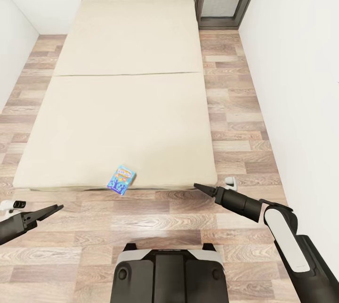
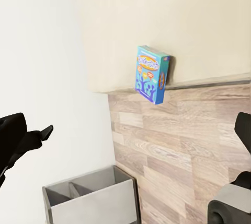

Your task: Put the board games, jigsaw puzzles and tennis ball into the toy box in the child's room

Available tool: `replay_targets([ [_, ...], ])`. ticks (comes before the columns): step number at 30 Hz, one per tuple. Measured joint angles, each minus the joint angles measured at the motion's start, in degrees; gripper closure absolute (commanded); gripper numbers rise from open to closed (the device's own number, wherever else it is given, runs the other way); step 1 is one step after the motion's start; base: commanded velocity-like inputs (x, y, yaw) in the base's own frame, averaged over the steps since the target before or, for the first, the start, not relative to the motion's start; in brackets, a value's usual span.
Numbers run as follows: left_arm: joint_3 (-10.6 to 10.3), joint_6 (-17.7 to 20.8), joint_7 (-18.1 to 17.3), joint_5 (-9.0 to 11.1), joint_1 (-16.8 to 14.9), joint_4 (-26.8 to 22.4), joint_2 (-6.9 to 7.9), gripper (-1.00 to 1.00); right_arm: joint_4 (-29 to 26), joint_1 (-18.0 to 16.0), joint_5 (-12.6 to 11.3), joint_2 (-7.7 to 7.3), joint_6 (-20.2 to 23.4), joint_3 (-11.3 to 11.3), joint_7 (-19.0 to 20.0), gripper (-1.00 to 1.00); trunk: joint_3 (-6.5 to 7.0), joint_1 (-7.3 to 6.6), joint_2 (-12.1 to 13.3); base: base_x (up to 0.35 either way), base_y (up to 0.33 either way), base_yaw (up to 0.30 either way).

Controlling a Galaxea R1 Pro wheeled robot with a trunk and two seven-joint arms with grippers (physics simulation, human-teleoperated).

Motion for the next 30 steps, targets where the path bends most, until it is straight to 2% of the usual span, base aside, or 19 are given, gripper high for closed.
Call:
replay_targets([
  [30, 0.26, 0.00, 0.00, -0.06, -0.02, 0.06, 0.07, -1.00, 0.00, 0.00, 0.06, 0.00, -1.59, 0.26, -0.04, -1.00, 2.84, 0.00, 0.00, 0.000, 0.000, 0.000],
])
